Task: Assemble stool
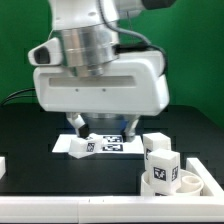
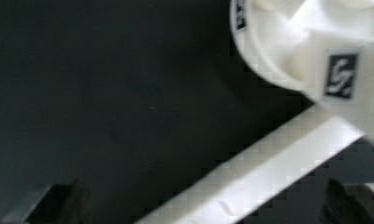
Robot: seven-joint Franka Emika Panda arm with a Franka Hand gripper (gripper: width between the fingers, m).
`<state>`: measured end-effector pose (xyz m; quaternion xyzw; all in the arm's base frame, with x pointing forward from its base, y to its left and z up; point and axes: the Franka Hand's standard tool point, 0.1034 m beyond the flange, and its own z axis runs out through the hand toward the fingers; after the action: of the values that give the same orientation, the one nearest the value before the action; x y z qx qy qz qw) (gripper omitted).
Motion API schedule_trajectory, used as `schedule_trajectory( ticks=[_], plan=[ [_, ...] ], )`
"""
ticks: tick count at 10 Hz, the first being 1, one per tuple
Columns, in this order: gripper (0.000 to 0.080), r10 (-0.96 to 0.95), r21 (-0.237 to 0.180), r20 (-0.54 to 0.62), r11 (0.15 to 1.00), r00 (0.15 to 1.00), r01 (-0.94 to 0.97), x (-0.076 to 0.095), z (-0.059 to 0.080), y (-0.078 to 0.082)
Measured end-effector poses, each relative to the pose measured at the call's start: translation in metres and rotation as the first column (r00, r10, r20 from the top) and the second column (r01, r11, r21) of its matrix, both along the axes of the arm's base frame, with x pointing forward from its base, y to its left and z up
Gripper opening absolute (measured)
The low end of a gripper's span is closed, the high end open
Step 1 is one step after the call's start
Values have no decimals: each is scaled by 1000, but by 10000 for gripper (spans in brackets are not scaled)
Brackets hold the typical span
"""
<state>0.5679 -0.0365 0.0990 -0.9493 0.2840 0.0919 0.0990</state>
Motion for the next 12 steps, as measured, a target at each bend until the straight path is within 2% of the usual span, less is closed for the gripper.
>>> schedule_trajectory(
  ticks=[1,2,3,4,6,8,10,12],
  plan=[
    [649,-40,82,-100,995,994,48,-20,-3,-15],
    [649,-41,88,-130,995,991,52,-21,-4,-20],
    [649,-22,120,-182,992,983,44,-26,-5,-15],
    [649,-16,143,-228,989,974,49,-28,-7,-19],
    [649,-1,218,-347,973,938,82,-37,-11,-24],
    [649,1,290,-448,946,894,144,-71,-25,-41],
    [649,-32,285,-477,940,878,190,-105,-35,-43],
    [649,-27,285,-465,942,885,179,-97,-34,-43]
  ],
)
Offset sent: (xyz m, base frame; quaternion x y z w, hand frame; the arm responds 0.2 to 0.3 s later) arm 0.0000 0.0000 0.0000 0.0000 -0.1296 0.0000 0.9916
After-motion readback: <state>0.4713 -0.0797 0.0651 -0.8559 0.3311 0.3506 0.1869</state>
